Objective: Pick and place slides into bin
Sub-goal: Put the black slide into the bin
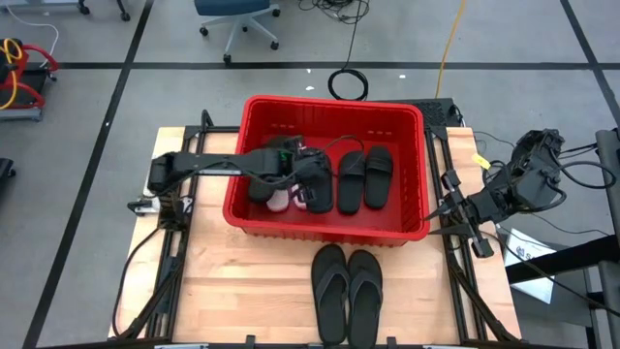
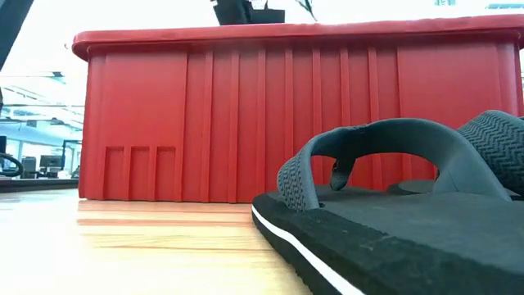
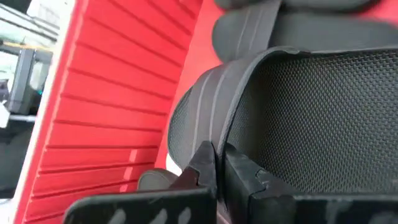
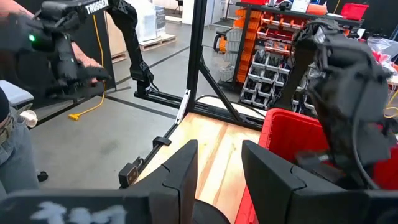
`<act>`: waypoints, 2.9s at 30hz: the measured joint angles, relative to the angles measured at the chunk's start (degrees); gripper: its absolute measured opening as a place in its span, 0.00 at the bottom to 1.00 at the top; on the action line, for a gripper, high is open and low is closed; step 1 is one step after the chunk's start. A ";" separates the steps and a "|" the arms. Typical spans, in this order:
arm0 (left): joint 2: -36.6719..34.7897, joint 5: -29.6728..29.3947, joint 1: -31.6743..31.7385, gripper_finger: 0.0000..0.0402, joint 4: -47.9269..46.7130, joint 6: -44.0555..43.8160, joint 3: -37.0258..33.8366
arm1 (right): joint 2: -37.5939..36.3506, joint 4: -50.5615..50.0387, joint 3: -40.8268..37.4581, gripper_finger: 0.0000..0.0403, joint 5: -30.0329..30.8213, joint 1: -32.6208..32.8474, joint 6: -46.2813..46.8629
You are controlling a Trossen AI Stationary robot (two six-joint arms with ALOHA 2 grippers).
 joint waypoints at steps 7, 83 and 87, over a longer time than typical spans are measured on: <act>3.92 2.66 3.15 0.00 -0.87 4.26 0.00 | 0.00 0.00 0.00 0.29 0.02 -0.01 0.06; 2.31 -9.29 2.68 0.02 5.17 17.40 -13.62 | -0.02 -0.57 0.00 0.29 0.12 0.01 1.09; 1.88 -8.98 2.68 0.01 4.96 16.48 -13.62 | -0.02 -0.25 0.00 0.29 0.17 0.02 1.09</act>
